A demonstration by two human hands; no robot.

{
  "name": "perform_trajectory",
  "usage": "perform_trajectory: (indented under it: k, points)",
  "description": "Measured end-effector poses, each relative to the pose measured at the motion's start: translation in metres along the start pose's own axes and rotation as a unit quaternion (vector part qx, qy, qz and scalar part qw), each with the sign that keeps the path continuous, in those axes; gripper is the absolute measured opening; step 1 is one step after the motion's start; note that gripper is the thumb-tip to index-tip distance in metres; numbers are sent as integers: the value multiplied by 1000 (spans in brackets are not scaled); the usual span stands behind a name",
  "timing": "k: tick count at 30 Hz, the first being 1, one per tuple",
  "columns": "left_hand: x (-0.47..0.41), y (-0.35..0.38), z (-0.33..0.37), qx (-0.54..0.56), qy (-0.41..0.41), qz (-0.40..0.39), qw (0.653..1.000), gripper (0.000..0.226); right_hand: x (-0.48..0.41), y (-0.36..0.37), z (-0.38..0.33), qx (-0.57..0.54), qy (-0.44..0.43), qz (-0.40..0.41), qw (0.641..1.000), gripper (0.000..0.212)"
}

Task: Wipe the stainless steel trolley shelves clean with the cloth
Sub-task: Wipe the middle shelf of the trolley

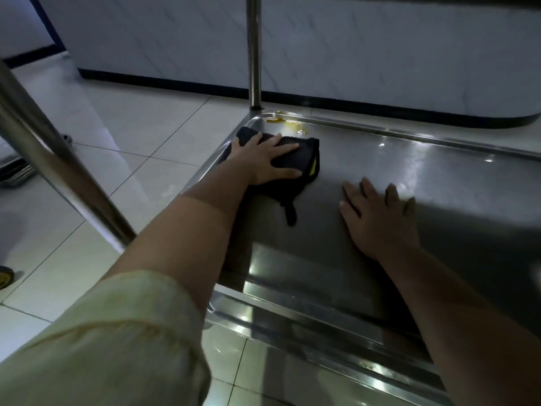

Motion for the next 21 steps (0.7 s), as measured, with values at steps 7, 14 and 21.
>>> perform_trajectory:
  k: [7,14,21]
  points:
    - [21,7,4,0,-47,-1,999,83,-5,3,6,-27,7,-8,1000,57]
    - [200,22,-29,1,-73,8,997,80,0,0,2,-44,1,-8,999,57]
    - [197,47,38,-12,-84,-24,996,86,12,-1,-7,-29,-3,-20,999,56]
Point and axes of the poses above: each hand's wrist, its own x-axis away from the middle knuckle, its own y-axis out of the palm, z = x × y, the point moved 9 cm from there along -x, towards the middle knuckle, and after that the axes turned 14 degrees about x, right-handed, at the moved point
